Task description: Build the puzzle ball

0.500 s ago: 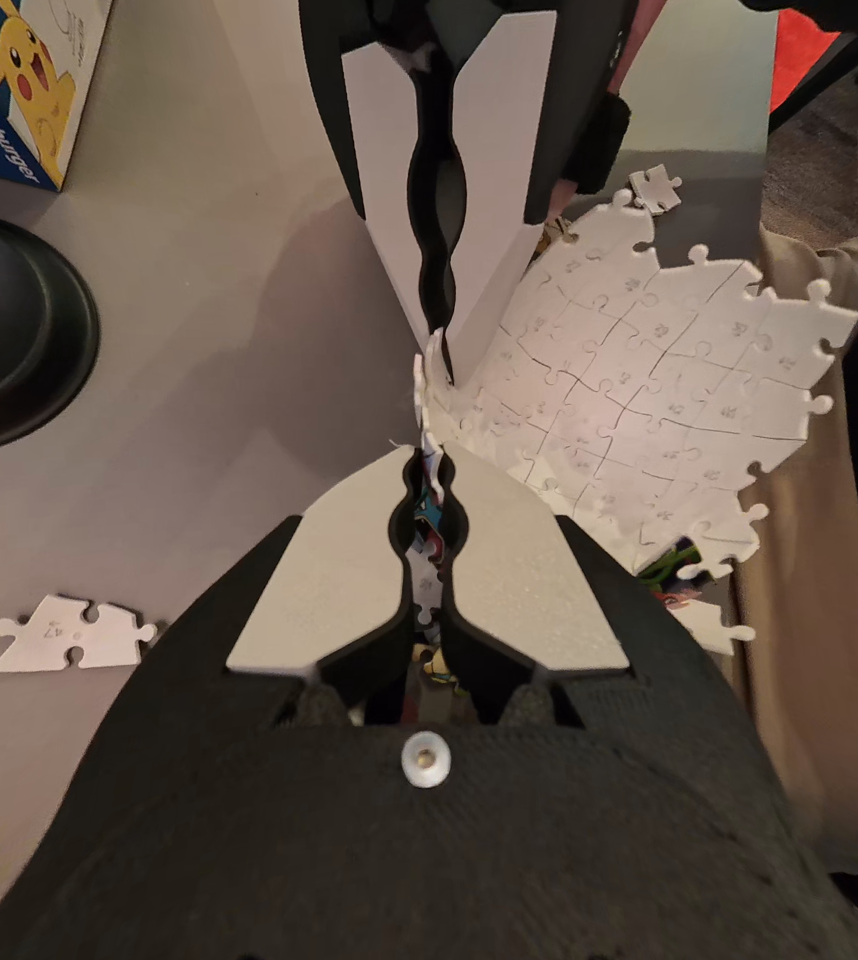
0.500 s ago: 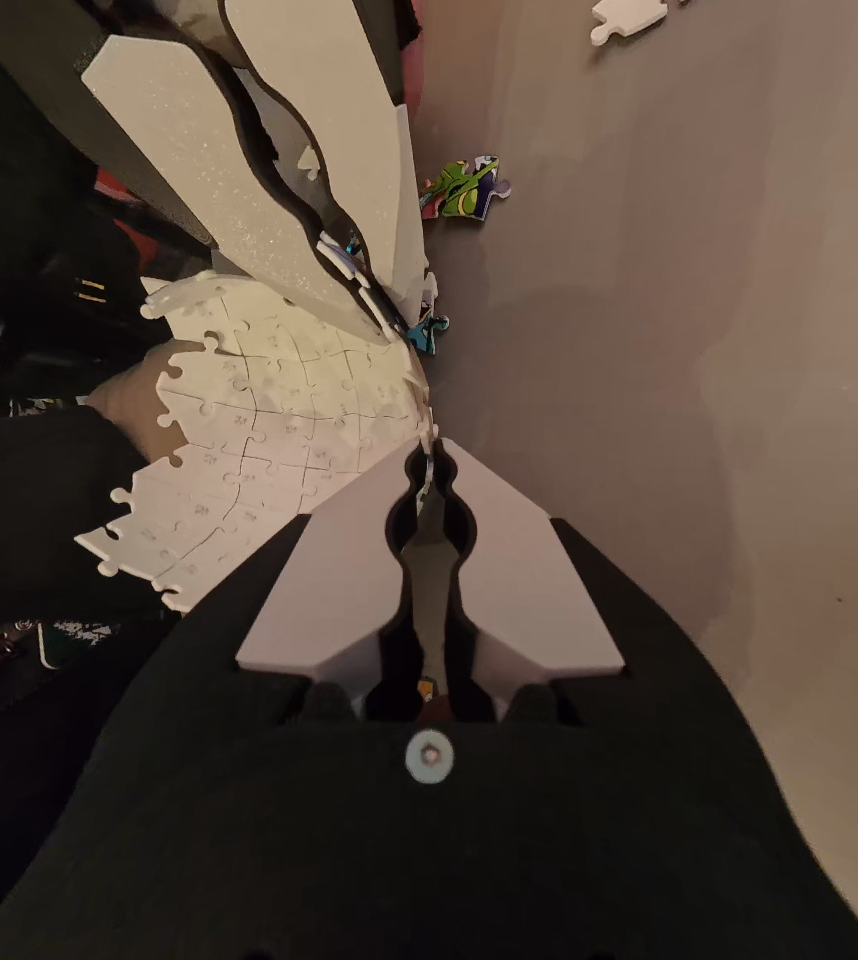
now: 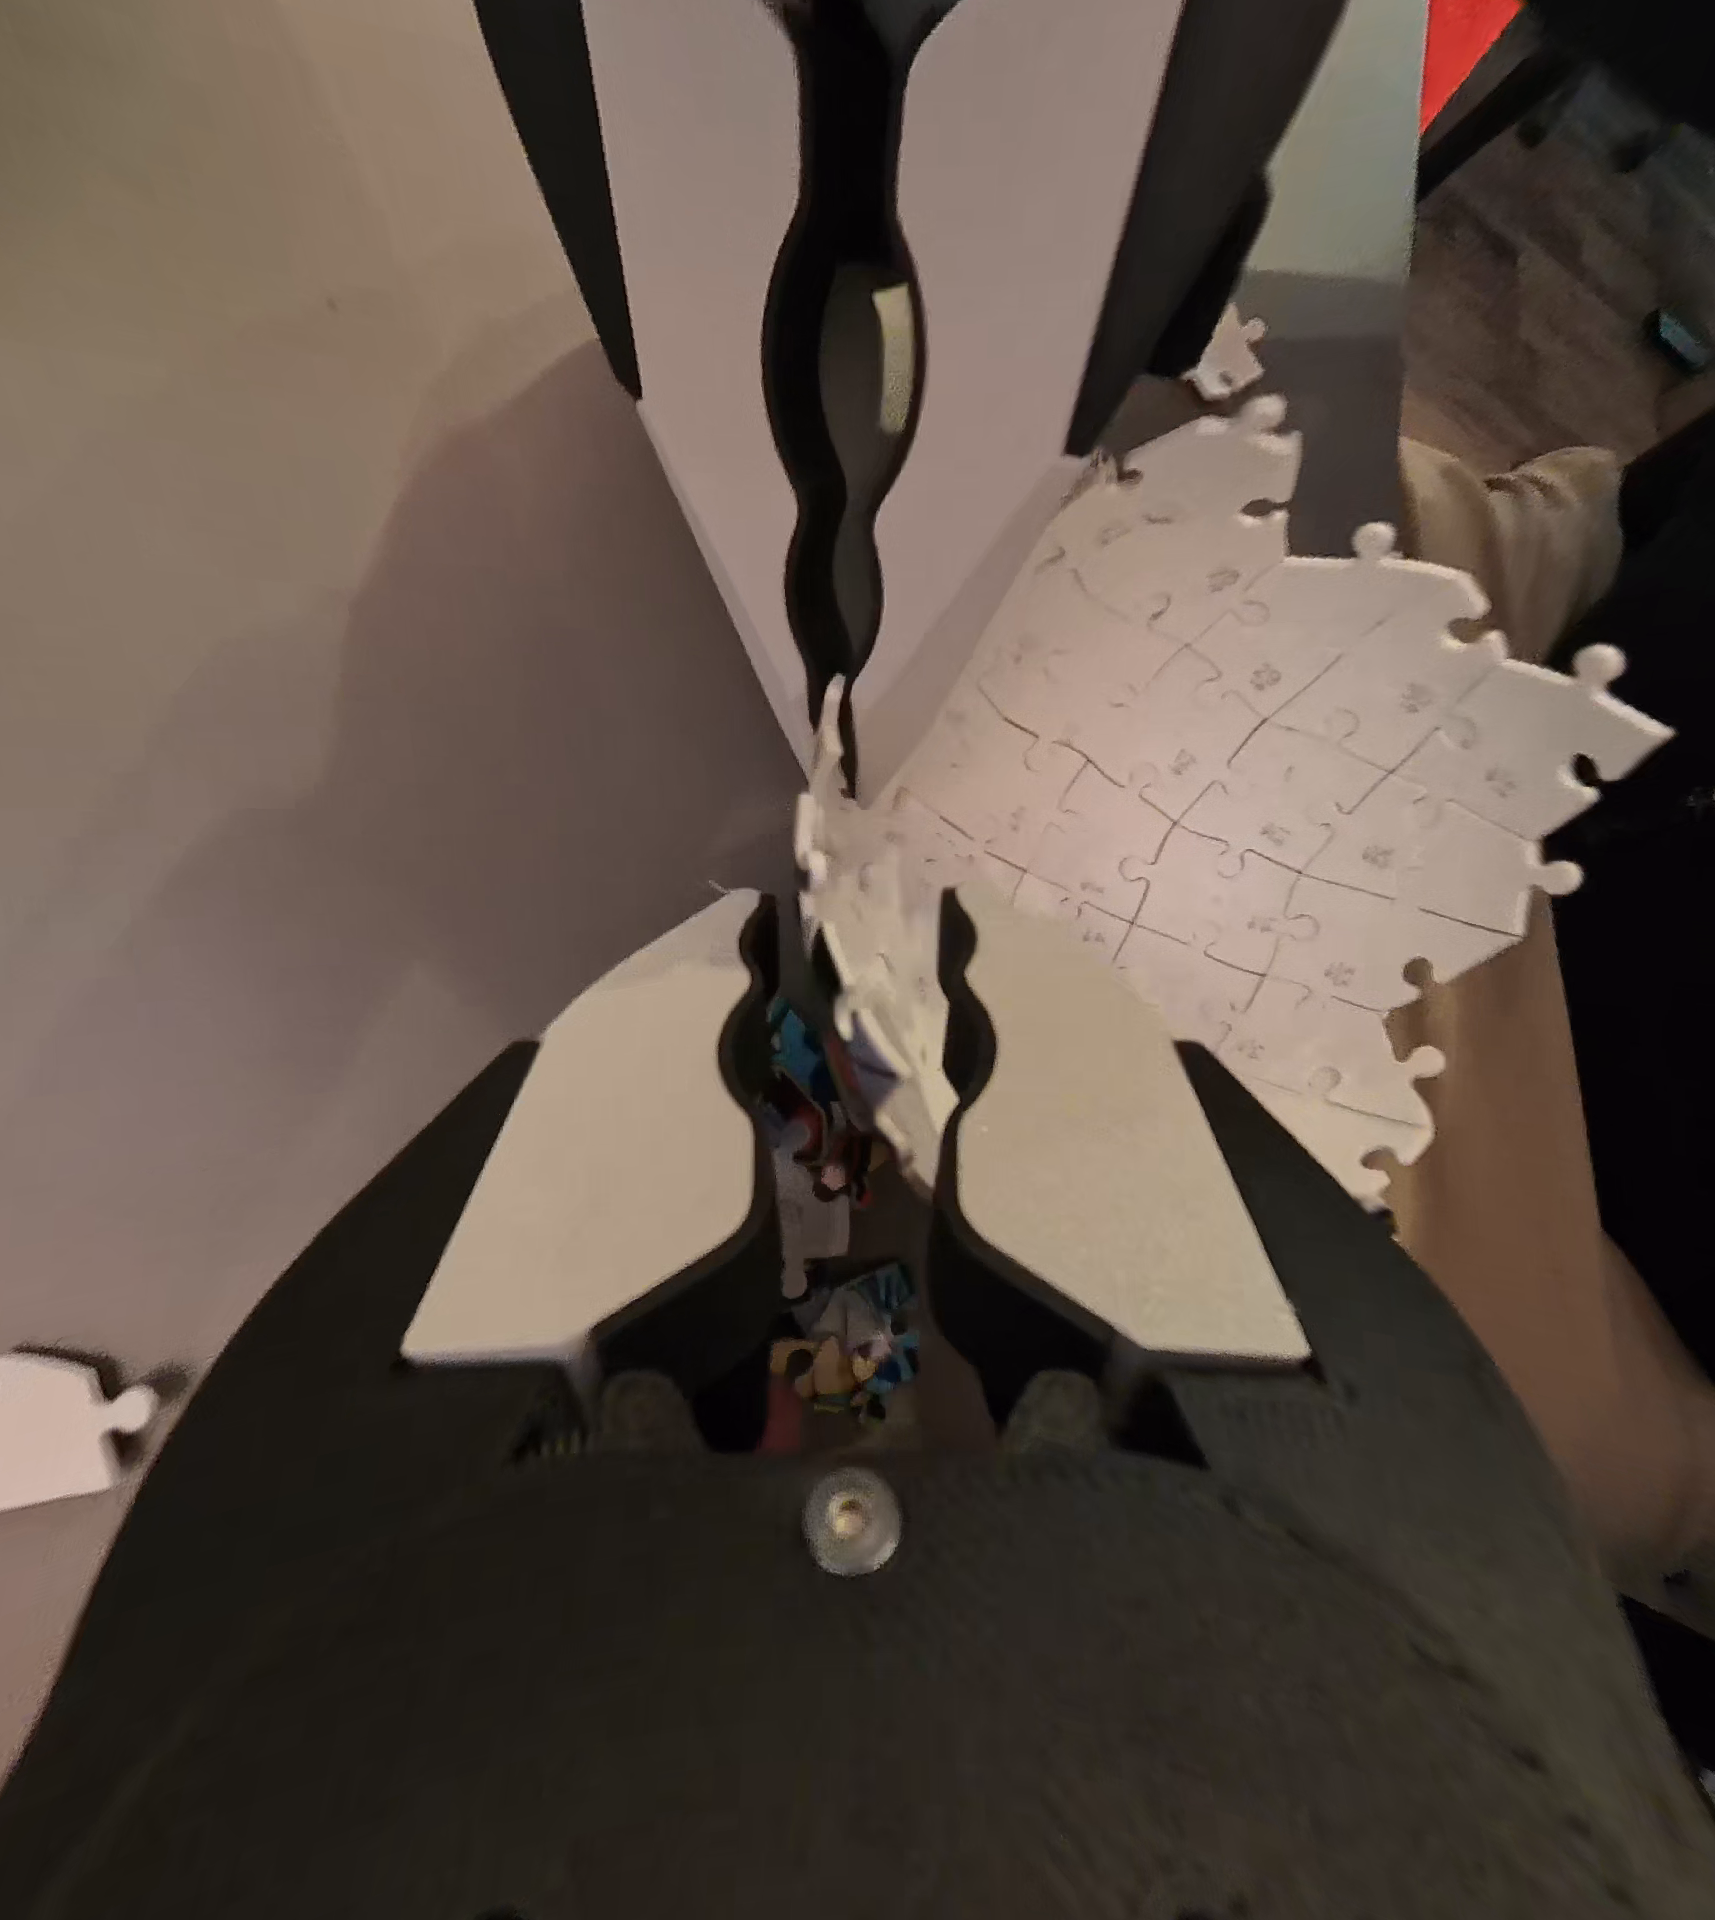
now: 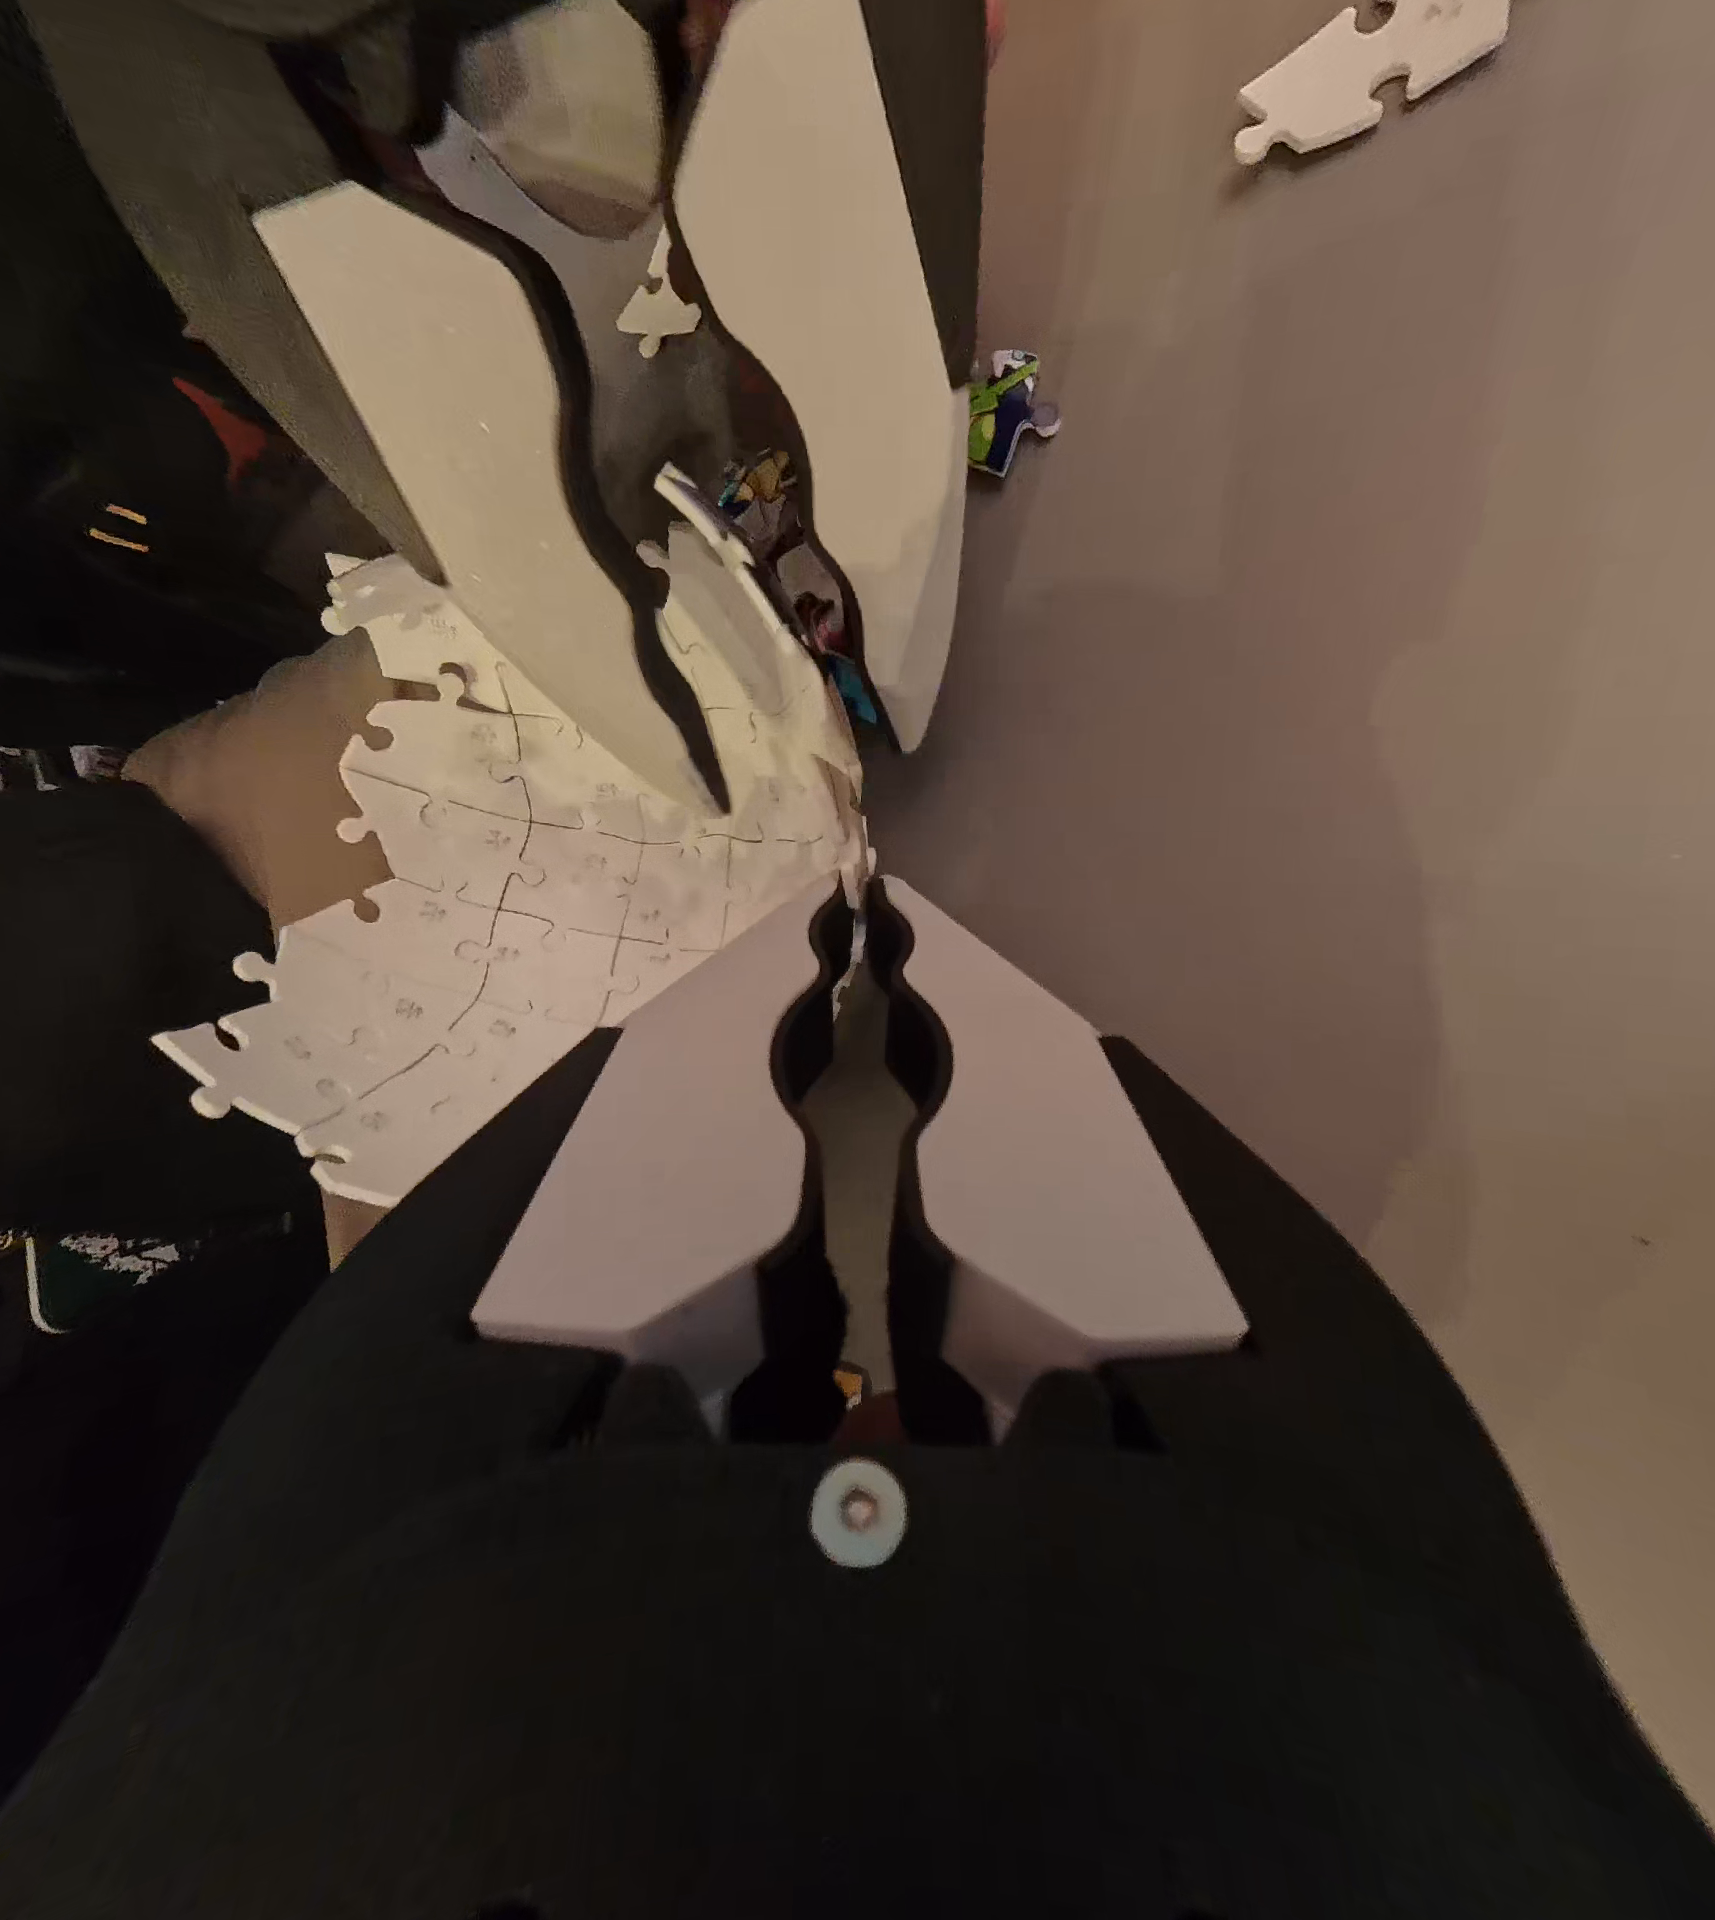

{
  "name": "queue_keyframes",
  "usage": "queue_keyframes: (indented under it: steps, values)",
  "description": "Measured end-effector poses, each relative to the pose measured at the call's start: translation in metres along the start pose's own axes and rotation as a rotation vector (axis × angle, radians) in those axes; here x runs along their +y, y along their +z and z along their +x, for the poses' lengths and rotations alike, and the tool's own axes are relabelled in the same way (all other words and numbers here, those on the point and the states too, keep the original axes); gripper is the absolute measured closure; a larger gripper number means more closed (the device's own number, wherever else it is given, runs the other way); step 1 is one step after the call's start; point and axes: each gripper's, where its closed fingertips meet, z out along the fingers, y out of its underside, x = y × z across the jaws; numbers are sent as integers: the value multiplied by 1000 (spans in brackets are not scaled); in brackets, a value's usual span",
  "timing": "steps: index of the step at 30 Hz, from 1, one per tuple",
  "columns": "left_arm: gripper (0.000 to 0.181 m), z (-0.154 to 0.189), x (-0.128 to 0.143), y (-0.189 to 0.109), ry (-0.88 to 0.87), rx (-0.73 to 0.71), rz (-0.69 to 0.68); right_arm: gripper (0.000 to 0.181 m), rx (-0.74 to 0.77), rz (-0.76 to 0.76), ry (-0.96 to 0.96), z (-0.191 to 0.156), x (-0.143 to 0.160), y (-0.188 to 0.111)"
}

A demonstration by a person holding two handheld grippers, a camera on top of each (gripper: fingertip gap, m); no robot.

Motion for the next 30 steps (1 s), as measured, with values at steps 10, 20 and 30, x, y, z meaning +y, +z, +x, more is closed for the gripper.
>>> queue_keyframes:
  steps: [10, 20, 30]
  values:
    - [174, -4, 4, 8, -34, -6, -42, 181, 11, -32, -13, -2, 2, 2]
    - [176, 0, -1, 8, -10, -26, -48, 168, 80, -52, -53, -2, -3, -6]
    - [175, -3, 0, 8, -47, -27, -39, 181, 79, -1, -53, -2, -6, -7]
